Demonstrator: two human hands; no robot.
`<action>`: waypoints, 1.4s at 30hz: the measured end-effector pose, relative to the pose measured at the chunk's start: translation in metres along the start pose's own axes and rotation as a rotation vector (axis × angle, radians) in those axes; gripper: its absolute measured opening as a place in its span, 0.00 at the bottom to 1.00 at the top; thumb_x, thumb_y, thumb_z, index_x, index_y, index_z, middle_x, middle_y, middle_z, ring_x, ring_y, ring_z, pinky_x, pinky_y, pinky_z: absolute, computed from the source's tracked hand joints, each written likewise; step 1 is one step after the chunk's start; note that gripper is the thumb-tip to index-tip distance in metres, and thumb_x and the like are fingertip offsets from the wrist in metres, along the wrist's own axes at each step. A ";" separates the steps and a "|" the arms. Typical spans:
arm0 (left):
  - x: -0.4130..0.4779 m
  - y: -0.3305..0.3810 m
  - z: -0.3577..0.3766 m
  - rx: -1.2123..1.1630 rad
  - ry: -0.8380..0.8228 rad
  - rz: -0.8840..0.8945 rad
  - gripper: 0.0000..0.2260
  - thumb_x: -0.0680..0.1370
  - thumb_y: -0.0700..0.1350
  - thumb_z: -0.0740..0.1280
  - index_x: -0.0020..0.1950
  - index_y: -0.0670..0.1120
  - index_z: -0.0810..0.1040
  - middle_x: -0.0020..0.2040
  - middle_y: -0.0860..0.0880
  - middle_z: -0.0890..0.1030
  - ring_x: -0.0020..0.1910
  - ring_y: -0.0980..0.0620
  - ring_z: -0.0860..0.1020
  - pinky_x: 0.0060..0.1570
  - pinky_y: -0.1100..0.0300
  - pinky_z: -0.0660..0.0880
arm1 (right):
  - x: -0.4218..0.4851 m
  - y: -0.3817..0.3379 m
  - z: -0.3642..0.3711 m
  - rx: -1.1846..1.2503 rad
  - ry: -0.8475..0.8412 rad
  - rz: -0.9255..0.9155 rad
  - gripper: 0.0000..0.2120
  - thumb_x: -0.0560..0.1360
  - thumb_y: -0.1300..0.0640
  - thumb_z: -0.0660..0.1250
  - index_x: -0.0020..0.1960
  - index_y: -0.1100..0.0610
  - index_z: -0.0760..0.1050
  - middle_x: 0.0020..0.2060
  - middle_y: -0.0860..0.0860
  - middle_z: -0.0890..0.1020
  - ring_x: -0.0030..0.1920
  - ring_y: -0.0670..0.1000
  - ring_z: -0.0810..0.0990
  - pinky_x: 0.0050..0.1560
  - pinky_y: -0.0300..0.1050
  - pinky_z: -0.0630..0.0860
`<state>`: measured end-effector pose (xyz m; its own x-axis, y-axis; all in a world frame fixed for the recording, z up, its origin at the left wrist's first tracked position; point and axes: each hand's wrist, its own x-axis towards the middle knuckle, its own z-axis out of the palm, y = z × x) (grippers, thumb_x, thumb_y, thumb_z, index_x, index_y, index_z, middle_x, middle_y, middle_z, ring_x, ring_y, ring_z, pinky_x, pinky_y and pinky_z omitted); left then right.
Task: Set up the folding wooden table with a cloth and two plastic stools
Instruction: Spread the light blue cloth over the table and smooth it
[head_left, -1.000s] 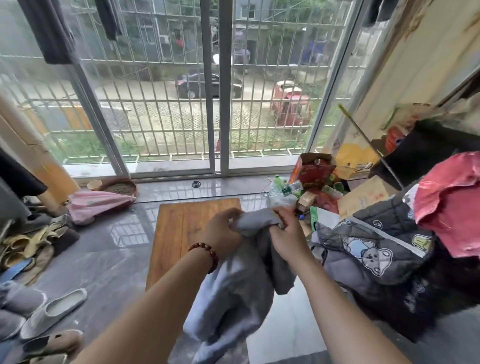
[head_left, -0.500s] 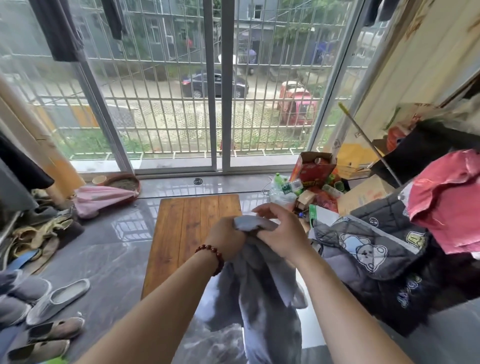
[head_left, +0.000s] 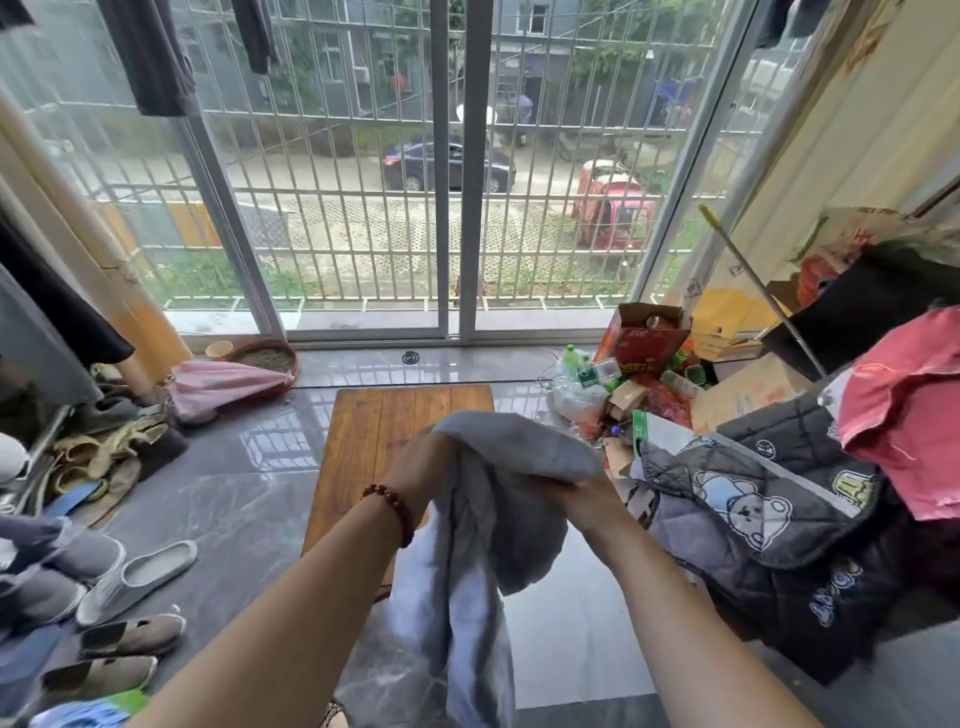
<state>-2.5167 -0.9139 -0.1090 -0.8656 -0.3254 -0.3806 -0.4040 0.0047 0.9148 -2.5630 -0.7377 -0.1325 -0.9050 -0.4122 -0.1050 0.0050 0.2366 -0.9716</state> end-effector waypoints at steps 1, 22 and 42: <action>0.000 -0.001 -0.002 0.021 0.009 -0.008 0.14 0.79 0.41 0.55 0.58 0.40 0.76 0.51 0.39 0.81 0.53 0.43 0.80 0.56 0.46 0.76 | 0.002 0.002 0.002 -0.012 0.021 0.040 0.09 0.64 0.52 0.75 0.42 0.48 0.78 0.37 0.38 0.83 0.42 0.37 0.79 0.46 0.38 0.77; -0.011 0.016 0.005 0.754 -0.022 0.336 0.09 0.75 0.40 0.64 0.55 0.45 0.78 0.44 0.51 0.78 0.42 0.53 0.74 0.41 0.63 0.68 | 0.021 -0.013 0.024 -0.268 -0.022 -0.072 0.13 0.72 0.61 0.68 0.33 0.46 0.74 0.31 0.42 0.78 0.33 0.38 0.74 0.35 0.37 0.71; -0.007 0.012 -0.006 0.053 0.083 0.239 0.03 0.71 0.42 0.65 0.42 0.45 0.77 0.41 0.47 0.79 0.43 0.51 0.77 0.46 0.55 0.76 | 0.015 0.025 0.010 -0.180 0.037 0.001 0.06 0.68 0.60 0.68 0.36 0.51 0.73 0.26 0.41 0.77 0.30 0.39 0.72 0.36 0.41 0.69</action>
<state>-2.5134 -0.9174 -0.0941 -0.9120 -0.3856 -0.1400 -0.2078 0.1400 0.9681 -2.5716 -0.7468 -0.1607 -0.9202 -0.3798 -0.0945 -0.0676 0.3920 -0.9175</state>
